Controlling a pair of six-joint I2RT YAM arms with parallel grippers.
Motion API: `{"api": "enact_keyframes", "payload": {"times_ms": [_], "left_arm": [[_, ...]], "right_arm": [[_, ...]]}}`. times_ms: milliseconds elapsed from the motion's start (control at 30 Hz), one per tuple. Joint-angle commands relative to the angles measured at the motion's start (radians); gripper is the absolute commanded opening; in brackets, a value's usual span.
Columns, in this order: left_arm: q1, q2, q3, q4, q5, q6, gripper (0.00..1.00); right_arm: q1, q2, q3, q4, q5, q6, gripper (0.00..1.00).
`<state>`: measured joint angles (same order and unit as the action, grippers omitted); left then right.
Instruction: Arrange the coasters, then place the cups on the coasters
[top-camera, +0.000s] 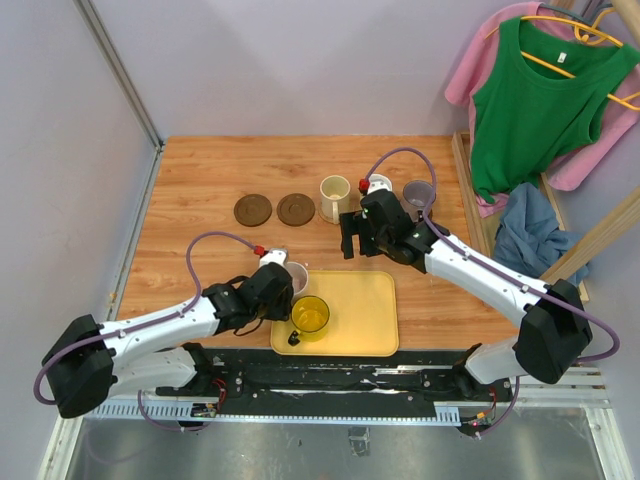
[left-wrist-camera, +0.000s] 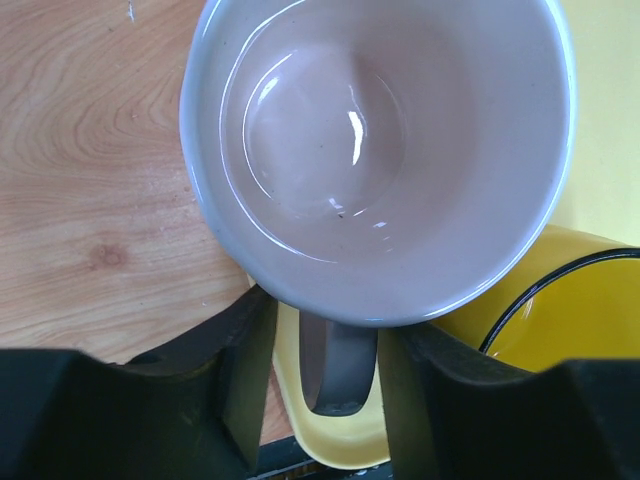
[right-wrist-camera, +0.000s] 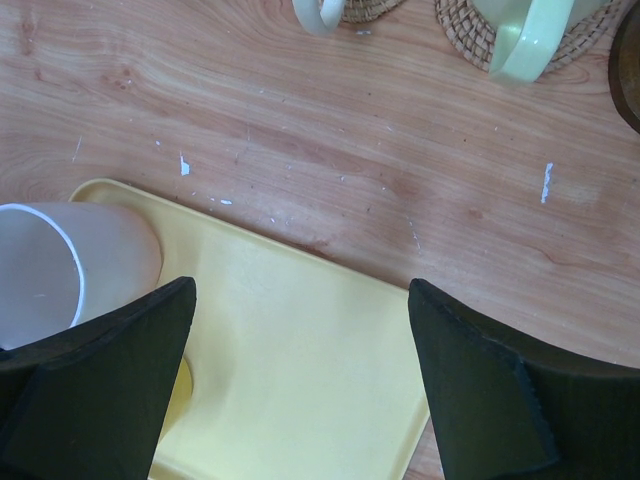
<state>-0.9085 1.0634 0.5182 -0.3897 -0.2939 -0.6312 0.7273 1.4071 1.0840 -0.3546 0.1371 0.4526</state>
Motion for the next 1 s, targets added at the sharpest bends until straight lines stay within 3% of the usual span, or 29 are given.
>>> {"api": "enact_keyframes", "payload": {"times_ms": [0, 133, 400, 600, 967], "left_arm": [[-0.015, 0.01, 0.038, 0.031, -0.031, 0.017, 0.45], [-0.018, 0.02, 0.047, 0.035, -0.03, 0.023, 0.37], [-0.028, 0.04, 0.044, 0.02, -0.023, 0.025, 0.01], [-0.04, 0.022, 0.064, 0.034, -0.055, 0.046, 0.0], [-0.042, 0.01, 0.188, 0.141, -0.245, 0.181, 0.0]], "right_arm": [[-0.009, -0.011, -0.015, 0.017, -0.01, 0.015, 0.88], [-0.009, -0.01, -0.017, 0.019, -0.013, 0.016, 0.88], [-0.009, -0.01, -0.018, 0.021, -0.018, 0.014, 0.88], [-0.009, -0.011, -0.026, 0.029, -0.022, 0.014, 0.87], [-0.009, -0.079, -0.067, 0.035, 0.058, -0.009, 0.87]]}}
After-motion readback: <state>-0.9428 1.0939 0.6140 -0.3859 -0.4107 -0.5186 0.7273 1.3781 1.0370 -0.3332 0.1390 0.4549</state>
